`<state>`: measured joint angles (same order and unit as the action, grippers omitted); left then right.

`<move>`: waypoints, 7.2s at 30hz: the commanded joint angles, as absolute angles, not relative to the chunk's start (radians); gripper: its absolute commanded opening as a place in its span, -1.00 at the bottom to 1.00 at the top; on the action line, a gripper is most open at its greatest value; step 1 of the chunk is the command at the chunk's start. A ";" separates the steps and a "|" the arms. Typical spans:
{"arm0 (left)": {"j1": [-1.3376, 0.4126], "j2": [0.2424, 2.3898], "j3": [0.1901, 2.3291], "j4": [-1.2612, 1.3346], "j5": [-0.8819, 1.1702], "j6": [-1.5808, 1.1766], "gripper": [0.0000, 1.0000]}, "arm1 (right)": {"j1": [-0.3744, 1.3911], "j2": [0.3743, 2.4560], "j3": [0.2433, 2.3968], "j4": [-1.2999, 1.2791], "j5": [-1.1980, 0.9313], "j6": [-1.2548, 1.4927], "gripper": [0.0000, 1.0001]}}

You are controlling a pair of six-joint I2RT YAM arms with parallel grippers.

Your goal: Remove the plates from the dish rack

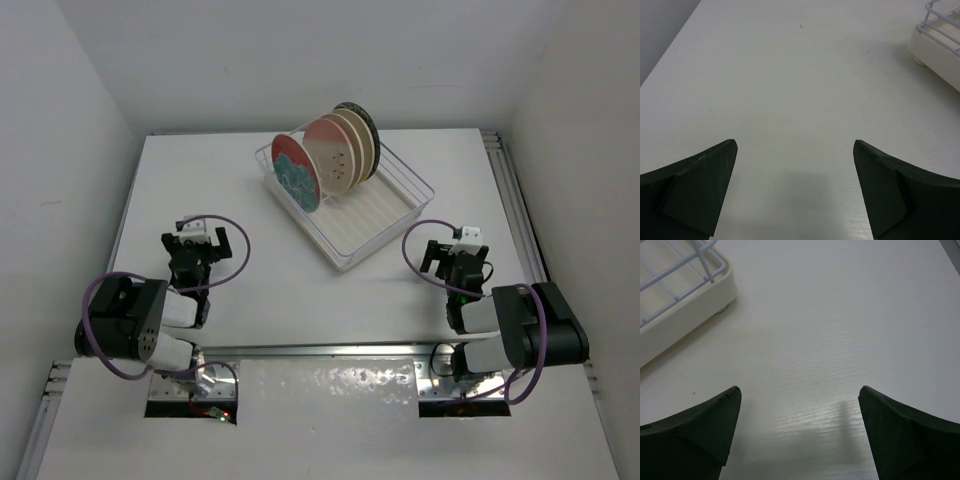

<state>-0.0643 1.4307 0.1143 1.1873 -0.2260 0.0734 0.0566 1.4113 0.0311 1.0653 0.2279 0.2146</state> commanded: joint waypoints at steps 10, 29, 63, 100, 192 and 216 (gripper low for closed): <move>-0.055 1.243 0.263 0.902 -0.080 0.138 1.00 | 0.063 1.280 0.055 0.958 0.271 0.252 0.98; -0.086 1.469 1.334 -0.299 0.690 0.802 0.59 | 0.055 1.117 0.959 -0.115 -0.267 -0.138 0.94; -0.084 1.278 1.164 -0.097 0.453 0.405 0.87 | 0.581 1.882 1.485 0.184 -0.043 0.273 0.28; -0.095 0.976 1.034 -0.018 -0.038 0.090 0.83 | 0.607 1.648 1.555 0.350 0.095 0.311 -1.00; -0.511 0.644 0.931 0.080 -0.423 0.293 0.91 | 0.877 1.973 1.503 -0.245 -0.199 0.328 0.28; -0.511 0.612 0.724 0.049 -0.512 0.362 0.93 | 0.532 1.953 1.902 -0.341 0.202 0.172 -0.29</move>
